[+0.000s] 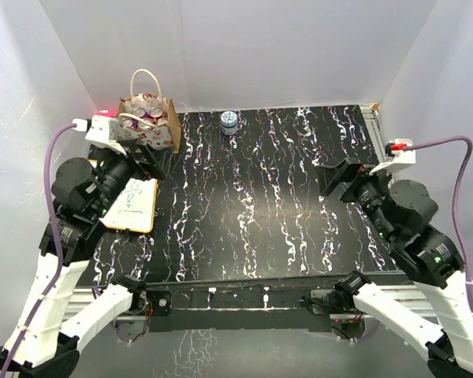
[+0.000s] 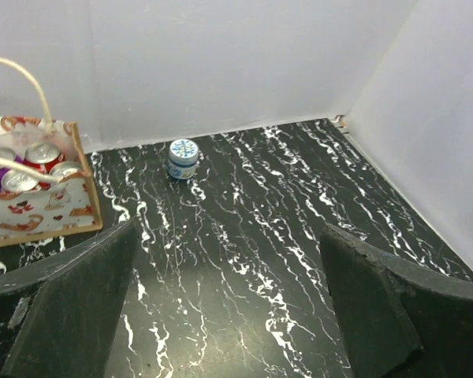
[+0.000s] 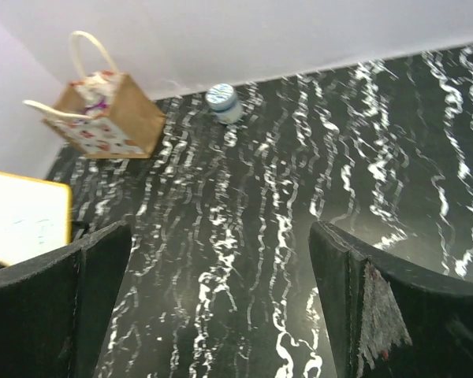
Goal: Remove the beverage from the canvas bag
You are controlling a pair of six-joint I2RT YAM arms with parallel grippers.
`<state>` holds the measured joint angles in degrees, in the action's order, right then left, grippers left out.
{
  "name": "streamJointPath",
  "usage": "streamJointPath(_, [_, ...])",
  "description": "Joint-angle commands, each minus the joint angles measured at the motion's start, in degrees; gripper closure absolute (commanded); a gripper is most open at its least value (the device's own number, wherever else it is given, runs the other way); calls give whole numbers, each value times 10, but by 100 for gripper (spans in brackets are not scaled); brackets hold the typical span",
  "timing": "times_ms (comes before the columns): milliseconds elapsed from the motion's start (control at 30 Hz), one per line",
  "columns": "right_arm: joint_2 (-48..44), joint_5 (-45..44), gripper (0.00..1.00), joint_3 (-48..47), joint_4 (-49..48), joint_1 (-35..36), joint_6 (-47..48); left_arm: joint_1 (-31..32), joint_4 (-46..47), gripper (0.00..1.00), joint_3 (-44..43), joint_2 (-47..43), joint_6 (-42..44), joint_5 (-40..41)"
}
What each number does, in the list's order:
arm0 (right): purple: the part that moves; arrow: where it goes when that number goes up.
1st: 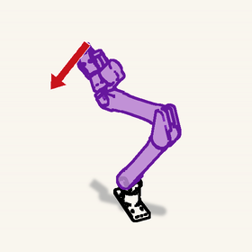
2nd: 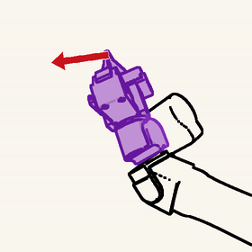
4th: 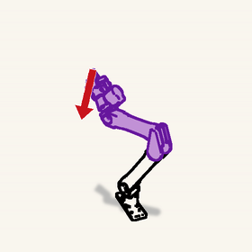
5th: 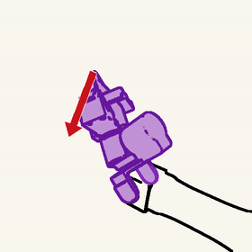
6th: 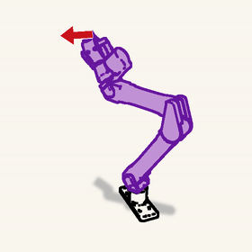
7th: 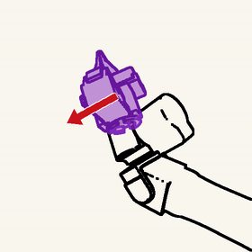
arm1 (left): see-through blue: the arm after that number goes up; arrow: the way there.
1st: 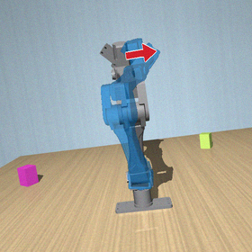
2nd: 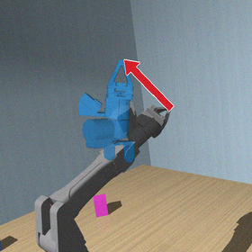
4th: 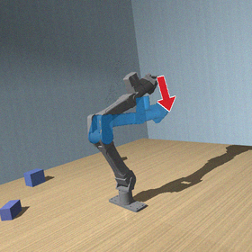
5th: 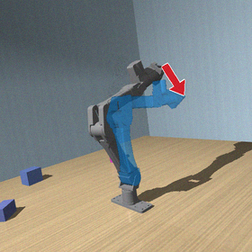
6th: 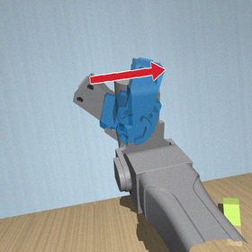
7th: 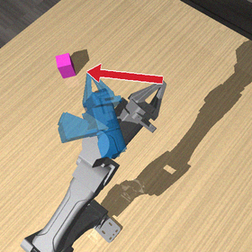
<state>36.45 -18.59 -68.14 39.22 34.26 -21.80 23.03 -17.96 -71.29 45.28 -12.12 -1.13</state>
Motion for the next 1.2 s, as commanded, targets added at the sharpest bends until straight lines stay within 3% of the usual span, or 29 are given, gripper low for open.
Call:
streamJointPath(0, [16, -18, 1, 33, -17, -51, -14, -24, 60, 3, 37, 13, -14, 17])
streamJointPath(333, [43, -8, 1, 124, -29, -178, -14, -51, 158, 3, 143, 54, -14, 47])
streamJointPath(600, [45, 31, 1, 173, -44, -232, -11, -56, 201, 3, 185, 94, -14, 107])
streamJointPath(933, [43, 99, 2, 197, -71, -252, 10, -67, 127, 3, 80, 225, -111, 235])
streamJointPath(1167, [31, 112, 2, 212, -95, -255, 20, -95, 113, 3, -23, 317, -219, 253])
